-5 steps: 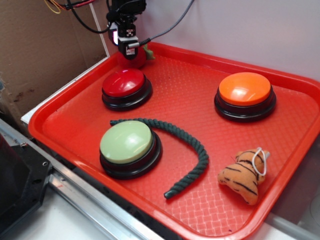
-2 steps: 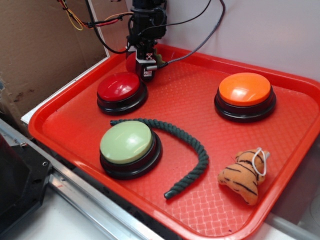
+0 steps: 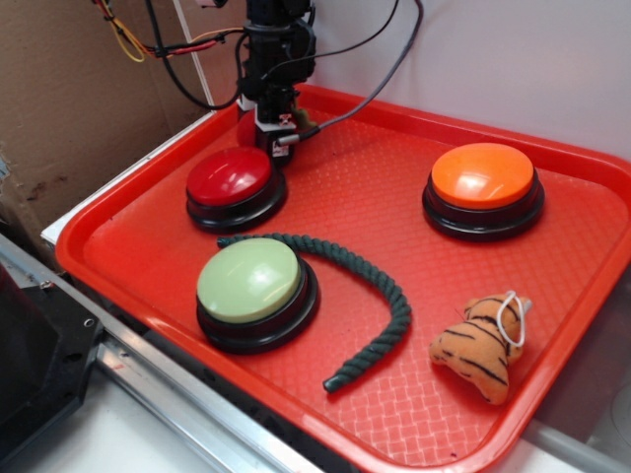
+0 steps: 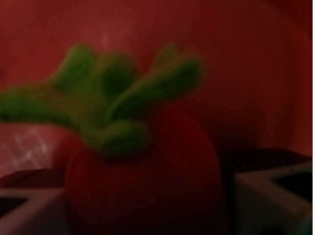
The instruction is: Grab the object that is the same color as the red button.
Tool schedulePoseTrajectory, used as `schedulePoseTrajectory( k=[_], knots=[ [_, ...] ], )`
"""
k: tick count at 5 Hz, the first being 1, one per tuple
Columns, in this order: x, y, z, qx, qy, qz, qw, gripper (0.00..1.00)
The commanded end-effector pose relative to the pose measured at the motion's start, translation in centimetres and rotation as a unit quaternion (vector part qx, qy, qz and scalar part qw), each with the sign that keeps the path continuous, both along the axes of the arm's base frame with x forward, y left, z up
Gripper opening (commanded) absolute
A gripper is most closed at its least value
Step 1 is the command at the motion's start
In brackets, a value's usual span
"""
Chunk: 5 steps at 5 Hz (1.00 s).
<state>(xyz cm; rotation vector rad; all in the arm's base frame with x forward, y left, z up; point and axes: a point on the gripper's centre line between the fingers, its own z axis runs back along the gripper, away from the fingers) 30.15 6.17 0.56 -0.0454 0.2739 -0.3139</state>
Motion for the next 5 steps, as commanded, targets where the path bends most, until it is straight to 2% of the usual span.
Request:
schedulePoseTrajectory(
  k=[1,2,3,4,5],
  knots=[
    [-4.6,-1.6,9.6,0.023,-0.1,0.101,0.99,0.0],
    [-8.3,-4.1,14.4,0.023,-0.13,0.135,0.982,0.0],
    [-11.1,-6.0,19.3,0.017,-0.145,0.144,0.979,0.0],
    [-13.4,-8.1,21.1,0.037,-0.151,0.177,0.972,0.0],
    [-14.8,-8.4,20.8,0.051,-0.149,0.181,0.971,0.0]
  ],
)
